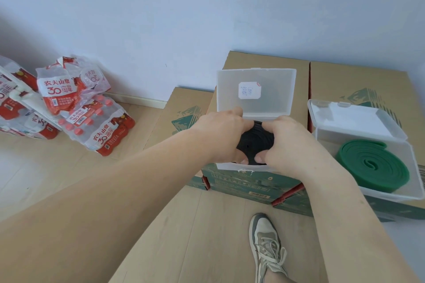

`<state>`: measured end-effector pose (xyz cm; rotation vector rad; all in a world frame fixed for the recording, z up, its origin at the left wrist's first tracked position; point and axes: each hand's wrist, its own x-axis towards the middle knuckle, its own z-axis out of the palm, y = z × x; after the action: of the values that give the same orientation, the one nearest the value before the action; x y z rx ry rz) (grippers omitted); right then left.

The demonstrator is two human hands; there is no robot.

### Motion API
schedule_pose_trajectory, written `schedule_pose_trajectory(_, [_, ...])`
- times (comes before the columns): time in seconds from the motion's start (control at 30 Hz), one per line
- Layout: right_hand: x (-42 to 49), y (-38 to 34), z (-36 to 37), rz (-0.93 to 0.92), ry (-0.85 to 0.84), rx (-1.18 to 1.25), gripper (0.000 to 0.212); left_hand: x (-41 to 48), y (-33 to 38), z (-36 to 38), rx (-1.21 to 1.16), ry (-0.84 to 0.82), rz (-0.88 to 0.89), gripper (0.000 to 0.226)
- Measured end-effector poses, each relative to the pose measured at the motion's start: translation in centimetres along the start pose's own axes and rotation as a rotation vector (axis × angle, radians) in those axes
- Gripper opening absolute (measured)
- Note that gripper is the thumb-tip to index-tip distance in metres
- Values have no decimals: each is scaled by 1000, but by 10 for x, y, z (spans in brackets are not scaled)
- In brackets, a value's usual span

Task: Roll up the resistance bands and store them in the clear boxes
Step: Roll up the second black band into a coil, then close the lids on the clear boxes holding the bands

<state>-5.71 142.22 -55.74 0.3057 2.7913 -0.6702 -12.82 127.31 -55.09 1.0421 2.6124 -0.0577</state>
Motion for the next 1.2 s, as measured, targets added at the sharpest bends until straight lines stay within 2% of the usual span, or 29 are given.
schedule_pose_trajectory(0.2, [-2, 0, -4, 27, 86, 115, 27, -14, -2, -2, -1, 123, 0, 32])
schedule_pose_trajectory(0.27, [-1, 2, -4, 43, 124, 154, 24, -18, -8, -6, -61, 199, -13, 34])
schedule_pose_trajectory(0.4, [-1, 6, -2, 42, 173, 221, 29, -14, -24, -20, -200, 571, -104, 40])
schedule_pose_trajectory(0.43, [-1, 7, -2, 39, 191, 239, 31, -9, -27, -22, -220, 613, -141, 48])
schedule_pose_trajectory(0.47, [0, 8, -1, 39, 204, 257, 35, -4, -29, -24, -255, 601, -168, 60])
schedule_pose_trajectory(0.53, [1, 11, 0, 38, 237, 295, 43, 5, -28, -27, -374, 472, -190, 84])
schedule_pose_trajectory(0.6, [1, 13, 0, 35, 278, 321, 40, 10, -27, -27, -482, 384, -191, 93])
schedule_pose_trajectory(0.7, [-3, 11, -4, -9, 415, 349, 16, 8, -31, -27, -523, 553, -186, 87])
schedule_pose_trajectory(0.73, [-6, 9, -7, -39, 480, 371, 17, 4, -32, -28, -506, 599, -176, 83])
schedule_pose_trajectory(0.83, [-15, 1, -15, -161, 616, 484, 49, -15, -26, -26, -321, 626, -123, 65])
schedule_pose_trajectory(0.9, [-24, -5, -19, -279, 681, 456, 58, -31, -18, -19, -230, 635, -59, 52])
schedule_pose_trajectory(0.97, [-32, -6, -21, -350, 614, 384, 76, -43, -11, -9, -213, 609, -11, 43])
schedule_pose_trajectory(1.07, [-34, 6, -12, -315, 339, 241, 103, -58, -2, 9, -229, 490, 12, 38])
schedule_pose_trajectory(1.2, [-32, 28, 13, -124, 66, 230, 103, -64, 5, 33, -214, 345, 12, 31])
